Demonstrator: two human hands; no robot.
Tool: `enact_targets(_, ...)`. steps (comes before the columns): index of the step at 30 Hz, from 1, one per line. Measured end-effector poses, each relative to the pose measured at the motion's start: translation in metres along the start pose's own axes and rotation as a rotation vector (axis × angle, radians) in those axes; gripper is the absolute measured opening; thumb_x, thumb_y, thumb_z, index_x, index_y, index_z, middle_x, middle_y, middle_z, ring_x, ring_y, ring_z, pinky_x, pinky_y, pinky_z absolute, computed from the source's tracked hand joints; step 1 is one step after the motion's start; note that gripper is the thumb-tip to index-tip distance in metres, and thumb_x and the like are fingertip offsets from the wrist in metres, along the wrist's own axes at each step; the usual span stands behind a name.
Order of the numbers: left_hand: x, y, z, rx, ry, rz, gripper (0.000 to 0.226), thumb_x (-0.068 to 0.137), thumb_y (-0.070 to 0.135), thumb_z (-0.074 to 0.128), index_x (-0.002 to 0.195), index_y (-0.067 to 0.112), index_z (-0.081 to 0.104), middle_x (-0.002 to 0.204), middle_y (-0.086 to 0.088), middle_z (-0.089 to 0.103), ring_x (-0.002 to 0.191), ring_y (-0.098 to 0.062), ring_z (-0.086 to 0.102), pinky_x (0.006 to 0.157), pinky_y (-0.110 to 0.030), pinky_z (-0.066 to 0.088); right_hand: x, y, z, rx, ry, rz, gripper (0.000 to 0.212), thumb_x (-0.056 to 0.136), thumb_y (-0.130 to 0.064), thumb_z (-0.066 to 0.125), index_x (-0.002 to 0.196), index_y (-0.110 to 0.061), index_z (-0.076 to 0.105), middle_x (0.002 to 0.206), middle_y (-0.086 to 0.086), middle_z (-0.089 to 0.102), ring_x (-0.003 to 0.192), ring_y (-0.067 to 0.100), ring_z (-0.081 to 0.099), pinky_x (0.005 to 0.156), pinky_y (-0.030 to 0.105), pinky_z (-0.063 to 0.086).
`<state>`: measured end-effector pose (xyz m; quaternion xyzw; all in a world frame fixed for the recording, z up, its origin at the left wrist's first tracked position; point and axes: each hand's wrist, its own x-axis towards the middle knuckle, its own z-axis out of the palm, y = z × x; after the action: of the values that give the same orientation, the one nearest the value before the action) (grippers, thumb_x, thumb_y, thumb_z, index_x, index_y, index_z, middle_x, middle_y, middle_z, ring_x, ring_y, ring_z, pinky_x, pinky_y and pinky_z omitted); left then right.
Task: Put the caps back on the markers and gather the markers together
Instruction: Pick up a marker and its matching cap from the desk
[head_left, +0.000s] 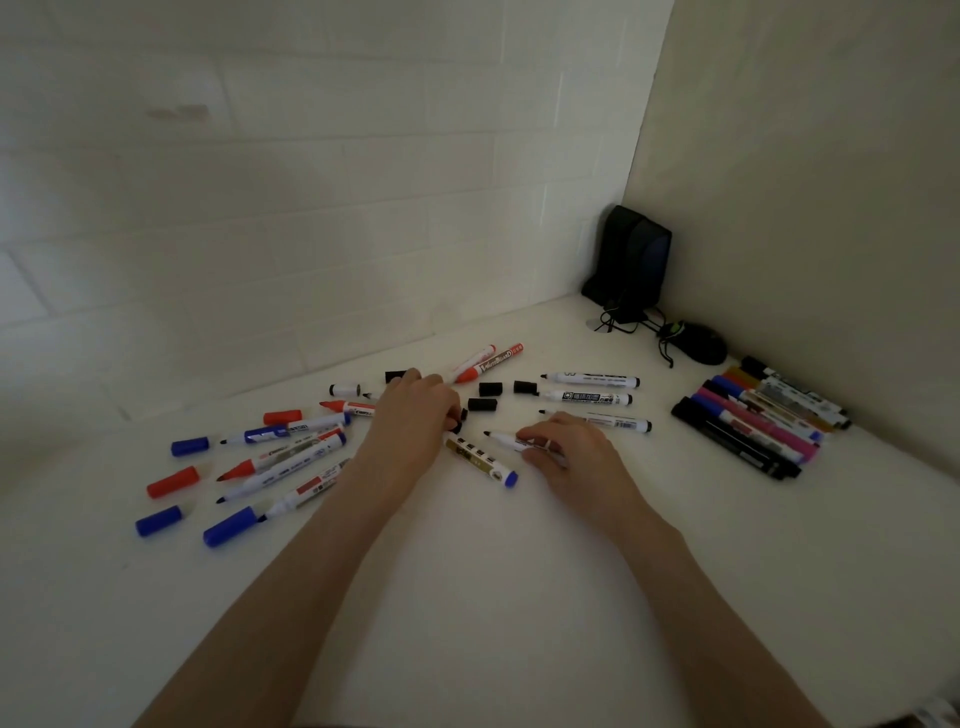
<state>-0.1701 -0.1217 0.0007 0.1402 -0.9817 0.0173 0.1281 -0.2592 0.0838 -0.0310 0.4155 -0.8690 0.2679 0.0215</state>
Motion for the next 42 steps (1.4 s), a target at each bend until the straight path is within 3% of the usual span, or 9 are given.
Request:
enact_targets(3, 0.005, 0.001, -0.002, 0.019, -0.094, 0.011, 0.018, 0.092, 0.031, 0.064, 0.109, 0.025, 0.071, 0.105, 0.002, 0.065, 0.098, -0.019, 0.052, 0.083, -0.029, 0.037, -0.001, 0.0, -0.001, 0.012, 0.015, 0.0, 0.027, 0.098, -0.029, 0.061, 0.122, -0.025, 0.069, 0.107, -0.004, 0.064, 0.099, 0.014, 0.057, 0.081, 0.024, 0.041)
enact_targets(6, 0.007, -0.001, -0.003, -0.022, -0.068, 0.024, 0.019, 0.092, 0.032, 0.063, 0.108, 0.026, 0.072, 0.102, 0.003, 0.065, 0.096, -0.018, 0.05, 0.078, -0.027, 0.032, -0.001, 0.0, 0.0, 0.013, 0.015, -0.001, 0.026, 0.098, -0.027, 0.06, 0.122, -0.024, 0.069, 0.107, -0.003, 0.064, 0.1, 0.013, 0.054, 0.079, 0.022, 0.035)
enact_targets(13, -0.026, -0.012, -0.007, -0.515, 0.134, 0.013, 0.014, 0.091, 0.033, 0.066, 0.105, 0.029, 0.069, 0.099, 0.011, 0.07, 0.095, -0.011, 0.057, 0.086, -0.03, 0.045, 0.001, -0.003, 0.0, 0.165, 0.147, -0.075, 0.02, 0.101, -0.02, 0.056, 0.117, -0.024, 0.065, 0.107, -0.01, 0.055, 0.098, 0.008, 0.054, 0.083, 0.026, 0.046)
enact_targets(16, -0.048, -0.018, -0.008, -0.615, 0.148, 0.007, 0.015, 0.092, 0.034, 0.065, 0.107, 0.032, 0.065, 0.098, 0.02, 0.068, 0.091, 0.004, 0.06, 0.085, -0.017, 0.046, -0.003, -0.013, -0.005, 0.225, 0.19, -0.114, 0.021, 0.104, -0.026, 0.051, 0.121, -0.029, 0.061, 0.109, -0.01, 0.053, 0.094, 0.006, 0.055, 0.079, 0.023, 0.047)
enact_targets(19, -0.063, -0.021, -0.006, -0.635, 0.153, 0.008, 0.017, 0.089, 0.042, 0.062, 0.105, 0.042, 0.059, 0.093, 0.033, 0.059, 0.09, 0.014, 0.058, 0.081, -0.005, 0.041, -0.006, -0.023, -0.009, 0.257, 0.205, -0.19, 0.023, 0.104, -0.027, 0.049, 0.124, -0.032, 0.061, 0.114, -0.014, 0.053, 0.101, 0.004, 0.057, 0.086, 0.025, 0.048)
enact_targets(25, -0.075, -0.021, -0.009, -0.724, 0.214, -0.015, 0.021, 0.088, 0.033, 0.068, 0.109, 0.032, 0.066, 0.096, 0.026, 0.064, 0.085, 0.01, 0.058, 0.068, -0.003, 0.039, -0.008, -0.029, -0.006, 0.178, 0.225, -0.27, 0.024, 0.103, -0.019, 0.053, 0.122, -0.028, 0.065, 0.111, -0.007, 0.054, 0.1, 0.01, 0.056, 0.084, 0.034, 0.05)
enact_targets(32, -0.077, -0.019, -0.007, -0.74, 0.201, -0.034, 0.022, 0.086, 0.037, 0.07, 0.108, 0.037, 0.065, 0.094, 0.031, 0.061, 0.089, 0.008, 0.06, 0.071, -0.004, 0.042, -0.008, -0.027, -0.003, 0.114, 0.241, -0.322, 0.023, 0.103, -0.017, 0.053, 0.12, -0.027, 0.066, 0.109, -0.005, 0.054, 0.098, 0.01, 0.055, 0.08, 0.042, 0.048)
enact_targets(39, -0.079, -0.014, -0.007, -0.742, 0.237, -0.009, 0.019, 0.086, 0.043, 0.066, 0.104, 0.038, 0.068, 0.092, 0.035, 0.061, 0.092, 0.002, 0.06, 0.071, -0.013, 0.048, -0.01, -0.034, -0.002, 0.003, 0.25, -0.391, 0.022, 0.102, -0.019, 0.056, 0.12, -0.027, 0.067, 0.105, -0.004, 0.054, 0.09, 0.012, 0.054, 0.076, 0.041, 0.045)
enact_targets(42, -0.081, -0.01, -0.011, -0.743, 0.246, -0.017, 0.018, 0.084, 0.035, 0.072, 0.102, 0.037, 0.07, 0.089, 0.037, 0.058, 0.086, 0.009, 0.058, 0.068, -0.01, 0.046, -0.011, -0.039, 0.001, 0.018, 0.261, -0.42, 0.024, 0.102, -0.025, 0.056, 0.122, -0.025, 0.068, 0.103, -0.005, 0.055, 0.087, 0.011, 0.053, 0.076, 0.037, 0.043)
